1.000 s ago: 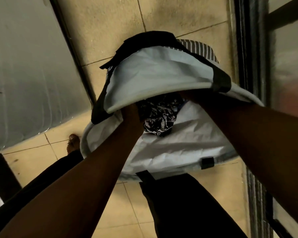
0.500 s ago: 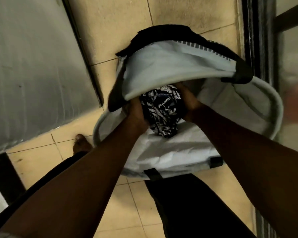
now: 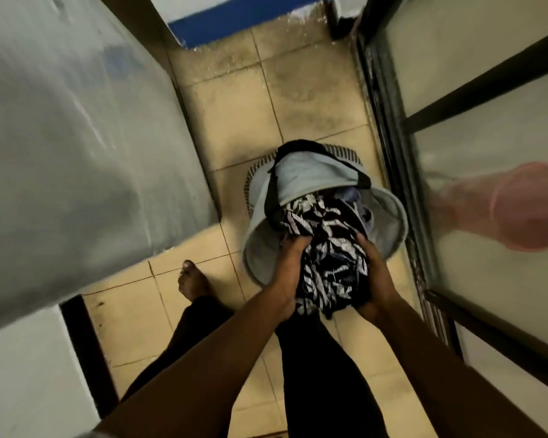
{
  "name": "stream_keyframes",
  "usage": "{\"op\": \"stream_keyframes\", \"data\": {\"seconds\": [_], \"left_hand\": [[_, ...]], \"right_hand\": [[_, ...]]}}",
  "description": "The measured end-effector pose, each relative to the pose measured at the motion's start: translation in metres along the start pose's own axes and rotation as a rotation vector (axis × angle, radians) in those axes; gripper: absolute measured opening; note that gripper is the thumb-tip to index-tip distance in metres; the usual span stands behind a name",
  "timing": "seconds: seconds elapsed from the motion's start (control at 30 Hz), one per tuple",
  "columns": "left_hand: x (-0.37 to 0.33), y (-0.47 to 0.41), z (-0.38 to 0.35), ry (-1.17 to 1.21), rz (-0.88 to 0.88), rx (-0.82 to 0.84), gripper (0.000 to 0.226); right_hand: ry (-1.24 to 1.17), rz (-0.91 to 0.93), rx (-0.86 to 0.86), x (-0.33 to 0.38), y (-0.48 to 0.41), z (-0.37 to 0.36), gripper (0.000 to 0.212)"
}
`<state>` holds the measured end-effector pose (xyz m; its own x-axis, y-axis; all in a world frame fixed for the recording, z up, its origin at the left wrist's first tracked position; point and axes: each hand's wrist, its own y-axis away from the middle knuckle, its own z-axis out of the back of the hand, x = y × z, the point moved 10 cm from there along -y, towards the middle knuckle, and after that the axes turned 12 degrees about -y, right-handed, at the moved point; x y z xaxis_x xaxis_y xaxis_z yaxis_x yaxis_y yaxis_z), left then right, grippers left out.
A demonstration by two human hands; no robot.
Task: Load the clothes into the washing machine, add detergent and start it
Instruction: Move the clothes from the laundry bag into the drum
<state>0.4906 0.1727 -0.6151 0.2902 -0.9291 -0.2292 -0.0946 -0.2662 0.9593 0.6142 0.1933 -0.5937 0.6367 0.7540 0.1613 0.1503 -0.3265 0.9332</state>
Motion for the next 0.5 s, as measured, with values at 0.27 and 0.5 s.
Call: {"op": "stream_keyframes", "data": {"seconds": [0.27, 0.5], "left_hand": [[-0.011, 0.157, -0.026, -0.224, -0.169, 0.110, 0.044], [-0.062, 0.304, -0.032, -0.272, -0.353, 0.176, 0.031]], "right_hand": [[-0.117, 0.113, -0.058, -0.012, 0.172, -0.004, 0.053], [-0.087, 0.226, 0.013, 0.001, 0.307, -0.060, 0.050]]}}
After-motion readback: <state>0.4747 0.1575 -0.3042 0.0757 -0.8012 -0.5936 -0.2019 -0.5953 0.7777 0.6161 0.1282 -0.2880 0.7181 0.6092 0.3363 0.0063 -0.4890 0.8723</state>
